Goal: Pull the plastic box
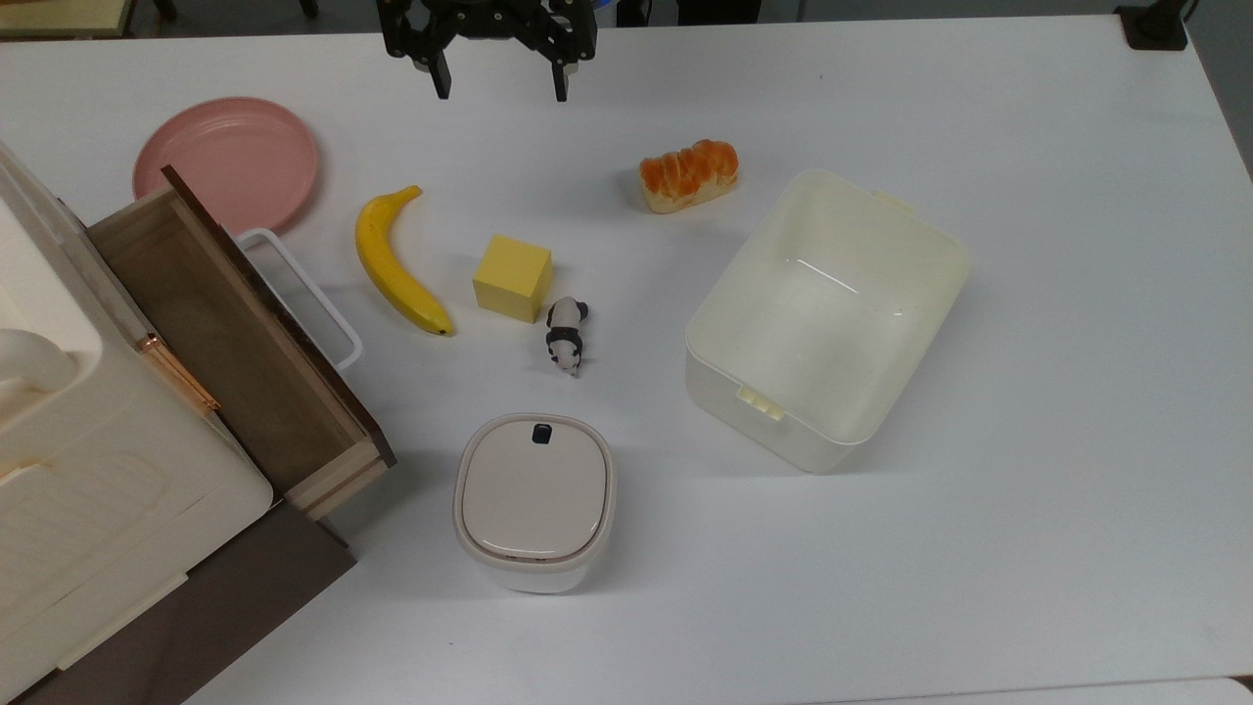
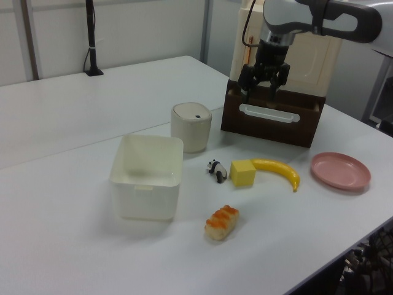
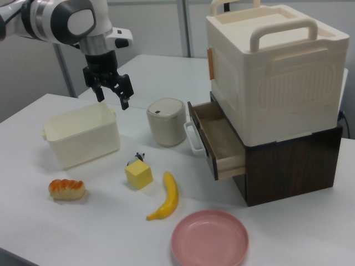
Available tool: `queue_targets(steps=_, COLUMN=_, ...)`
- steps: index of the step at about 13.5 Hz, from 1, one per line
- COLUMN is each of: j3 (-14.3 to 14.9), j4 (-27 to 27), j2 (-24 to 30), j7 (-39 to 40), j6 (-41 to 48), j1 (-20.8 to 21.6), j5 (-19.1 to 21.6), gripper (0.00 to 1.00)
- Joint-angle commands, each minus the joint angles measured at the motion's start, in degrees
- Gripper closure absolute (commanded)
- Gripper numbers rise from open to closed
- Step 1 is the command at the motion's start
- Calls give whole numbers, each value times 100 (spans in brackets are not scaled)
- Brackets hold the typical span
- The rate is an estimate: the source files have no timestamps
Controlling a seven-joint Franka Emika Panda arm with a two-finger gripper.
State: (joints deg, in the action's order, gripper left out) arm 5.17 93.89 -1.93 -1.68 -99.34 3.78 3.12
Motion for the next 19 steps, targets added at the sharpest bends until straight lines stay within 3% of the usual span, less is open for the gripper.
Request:
queue_targets(steps=1, j3=63, j4=-274, j2=-9, j7=27, j6=222, j1=9, j5=101, gripper=0)
queue_targets(steps=19, j3=-77, j4=-250, j2=-159, j7=80, j6=196, j1=106, j5=-5, gripper=0)
